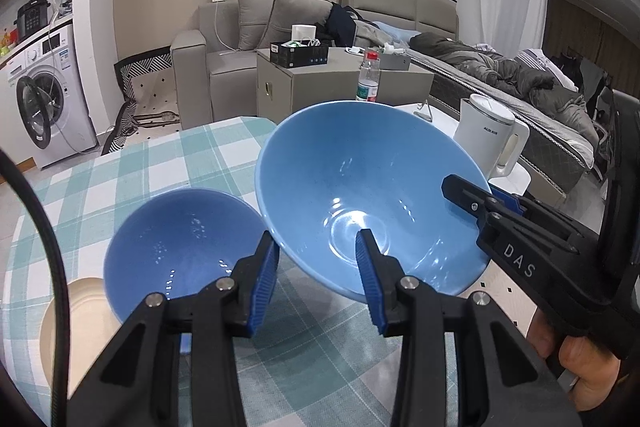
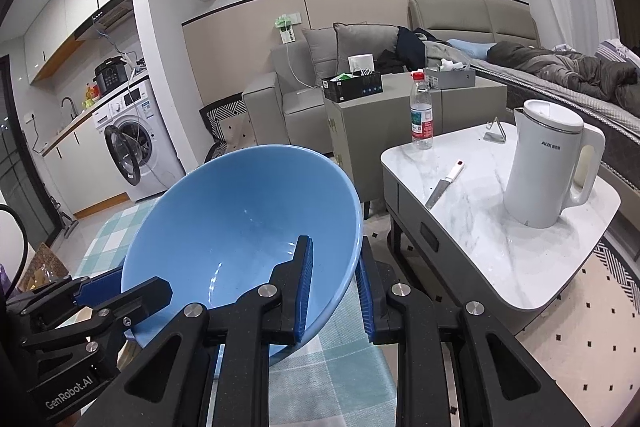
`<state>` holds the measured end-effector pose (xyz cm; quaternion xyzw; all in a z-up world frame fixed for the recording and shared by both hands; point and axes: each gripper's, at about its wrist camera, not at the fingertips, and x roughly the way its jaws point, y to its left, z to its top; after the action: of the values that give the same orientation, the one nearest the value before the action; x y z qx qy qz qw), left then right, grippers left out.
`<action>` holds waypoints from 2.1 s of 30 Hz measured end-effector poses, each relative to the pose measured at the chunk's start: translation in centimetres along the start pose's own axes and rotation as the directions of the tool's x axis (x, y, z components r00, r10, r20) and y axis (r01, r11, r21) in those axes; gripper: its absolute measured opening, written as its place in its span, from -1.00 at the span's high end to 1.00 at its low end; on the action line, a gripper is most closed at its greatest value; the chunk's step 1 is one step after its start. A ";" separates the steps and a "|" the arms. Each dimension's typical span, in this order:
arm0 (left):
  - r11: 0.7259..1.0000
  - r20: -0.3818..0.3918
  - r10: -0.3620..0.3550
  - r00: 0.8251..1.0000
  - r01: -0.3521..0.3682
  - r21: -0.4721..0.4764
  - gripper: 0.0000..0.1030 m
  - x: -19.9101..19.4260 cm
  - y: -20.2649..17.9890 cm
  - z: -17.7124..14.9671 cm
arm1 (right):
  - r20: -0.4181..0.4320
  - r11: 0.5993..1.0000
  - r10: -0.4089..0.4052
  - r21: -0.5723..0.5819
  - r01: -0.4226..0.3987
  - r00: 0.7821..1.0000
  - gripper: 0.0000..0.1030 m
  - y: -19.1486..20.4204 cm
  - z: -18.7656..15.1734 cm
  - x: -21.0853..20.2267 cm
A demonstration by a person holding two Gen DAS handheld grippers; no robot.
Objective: Organize plates and bowls
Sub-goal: 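Lift the held bowls and carry them over the other blue bowls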
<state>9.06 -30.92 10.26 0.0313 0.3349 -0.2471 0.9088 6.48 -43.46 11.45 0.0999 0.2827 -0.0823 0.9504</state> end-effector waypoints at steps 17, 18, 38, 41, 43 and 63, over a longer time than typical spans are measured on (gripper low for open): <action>0.998 0.049 0.034 0.998 -0.032 -0.050 0.25 -2.8 3.9 -0.1 | 0.025 0.998 0.039 -0.040 -0.038 0.999 0.57 4.6 -0.1 0.3; 0.998 0.051 0.035 0.998 -0.032 -0.051 0.25 -2.9 4.0 -0.2 | 0.026 0.998 0.043 -0.042 -0.042 0.999 0.57 4.9 -0.2 0.3; 0.992 0.053 0.069 0.996 -0.063 -0.106 0.25 -4.7 8.7 -0.8 | 0.001 0.989 0.106 -0.104 -0.106 0.994 0.55 10.1 -0.7 2.1; 0.991 0.049 0.080 0.996 -0.074 -0.113 0.25 -4.5 9.4 -0.9 | -0.008 0.987 0.112 -0.115 -0.113 0.994 0.55 10.9 -0.8 2.8; 0.990 0.046 0.086 0.995 -0.080 -0.118 0.26 -4.4 9.8 -1.1 | -0.014 0.985 0.115 -0.125 -0.116 0.993 0.55 11.4 -0.9 3.2; 0.979 -0.006 0.127 0.992 -0.126 -0.157 0.25 -2.2 13.5 -2.6 | -0.091 0.975 0.133 -0.168 -0.147 0.987 0.54 14.2 -1.7 8.0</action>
<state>12.43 -17.58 8.11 -0.0195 0.3490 -0.1616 0.9229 15.23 -30.13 7.61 0.0391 0.3184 0.0140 0.9471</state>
